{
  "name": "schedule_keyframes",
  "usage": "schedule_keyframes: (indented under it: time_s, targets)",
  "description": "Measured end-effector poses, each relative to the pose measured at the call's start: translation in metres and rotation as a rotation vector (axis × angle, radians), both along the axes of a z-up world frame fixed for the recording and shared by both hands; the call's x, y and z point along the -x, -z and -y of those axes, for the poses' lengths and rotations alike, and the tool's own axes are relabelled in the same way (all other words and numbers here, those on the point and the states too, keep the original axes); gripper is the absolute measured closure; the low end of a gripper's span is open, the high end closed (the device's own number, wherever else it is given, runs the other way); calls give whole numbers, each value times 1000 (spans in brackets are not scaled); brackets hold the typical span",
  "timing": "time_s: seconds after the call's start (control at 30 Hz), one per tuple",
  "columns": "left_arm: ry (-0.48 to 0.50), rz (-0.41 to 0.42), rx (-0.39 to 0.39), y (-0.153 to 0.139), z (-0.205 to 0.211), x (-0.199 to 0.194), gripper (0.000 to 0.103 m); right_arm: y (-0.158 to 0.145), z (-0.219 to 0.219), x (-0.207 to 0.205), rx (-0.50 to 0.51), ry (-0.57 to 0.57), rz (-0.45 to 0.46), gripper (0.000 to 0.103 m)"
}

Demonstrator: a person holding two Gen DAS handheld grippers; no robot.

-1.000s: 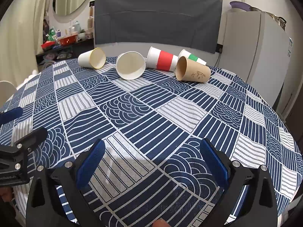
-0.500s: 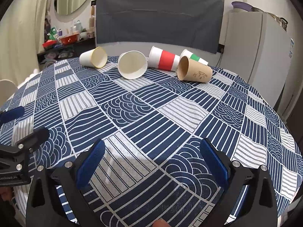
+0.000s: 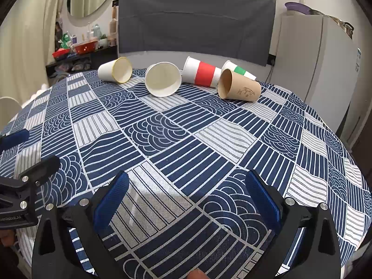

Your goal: Flip cup upside down

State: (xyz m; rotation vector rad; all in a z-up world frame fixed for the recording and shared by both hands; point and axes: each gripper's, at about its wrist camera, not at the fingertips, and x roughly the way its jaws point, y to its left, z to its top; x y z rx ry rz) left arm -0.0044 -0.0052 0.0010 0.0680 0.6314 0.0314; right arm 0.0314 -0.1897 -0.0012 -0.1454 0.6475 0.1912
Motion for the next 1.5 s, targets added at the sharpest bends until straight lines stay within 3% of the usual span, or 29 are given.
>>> schedule_keyframes:
  time_s: [0.5,0.87,1.0,1.27,1.5]
  targets:
    - [-19,43,-61,-2,8,5,6,1,1,-3,-11,-8,-20,8]
    - [-47,80,-40,-6,2,9,6,2,3,-7,-29,-16,-55,8]
    - [-29,49,-69,-11,4,6,6,-1,8,-10,-42,-7,-65,8]
    - [-26,22,-13,-50,-10,-11,6,-49,37,-26,-64,65,-29,8]
    - [-17,44,-67,-78,-6,-47,6,-92,71,-72,-137,138,-69,8]
